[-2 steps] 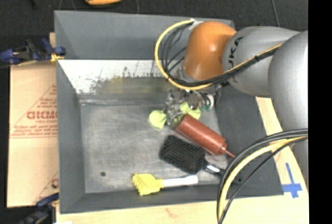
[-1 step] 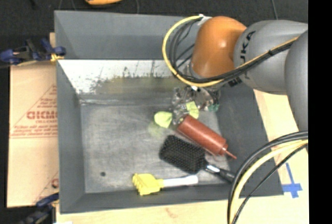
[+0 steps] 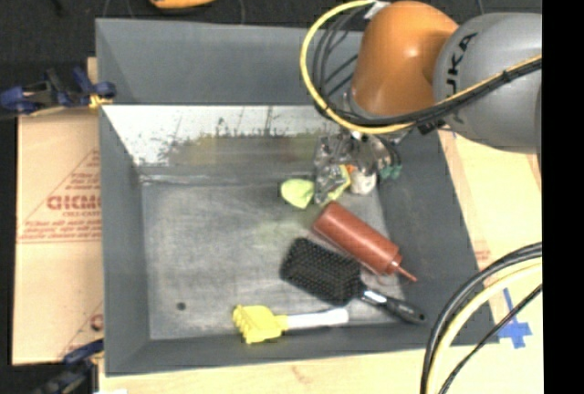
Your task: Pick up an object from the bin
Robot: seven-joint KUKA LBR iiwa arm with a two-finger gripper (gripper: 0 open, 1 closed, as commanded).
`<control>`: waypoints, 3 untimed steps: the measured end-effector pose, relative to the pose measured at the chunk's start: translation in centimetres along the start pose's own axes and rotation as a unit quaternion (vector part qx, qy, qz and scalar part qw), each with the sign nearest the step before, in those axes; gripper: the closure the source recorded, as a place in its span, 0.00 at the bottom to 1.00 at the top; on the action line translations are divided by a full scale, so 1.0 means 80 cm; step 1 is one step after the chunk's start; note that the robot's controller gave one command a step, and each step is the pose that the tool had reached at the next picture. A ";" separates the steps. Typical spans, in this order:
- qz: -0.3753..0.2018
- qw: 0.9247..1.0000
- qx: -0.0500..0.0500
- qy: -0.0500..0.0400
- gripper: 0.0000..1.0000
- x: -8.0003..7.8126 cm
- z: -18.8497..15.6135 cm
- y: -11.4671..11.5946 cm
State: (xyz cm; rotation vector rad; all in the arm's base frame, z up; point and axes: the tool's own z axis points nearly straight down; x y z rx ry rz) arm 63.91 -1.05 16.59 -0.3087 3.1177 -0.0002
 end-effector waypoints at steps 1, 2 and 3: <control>0.005 1.000 0.001 -0.004 1.00 0.005 -0.005 0.000; 0.004 1.000 0.000 0.003 1.00 0.057 -0.008 -0.043; -0.056 0.998 0.001 0.003 1.00 0.011 -0.085 -0.022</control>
Offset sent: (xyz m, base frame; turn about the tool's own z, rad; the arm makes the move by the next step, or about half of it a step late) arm -0.0447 -0.0758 0.0210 -0.1200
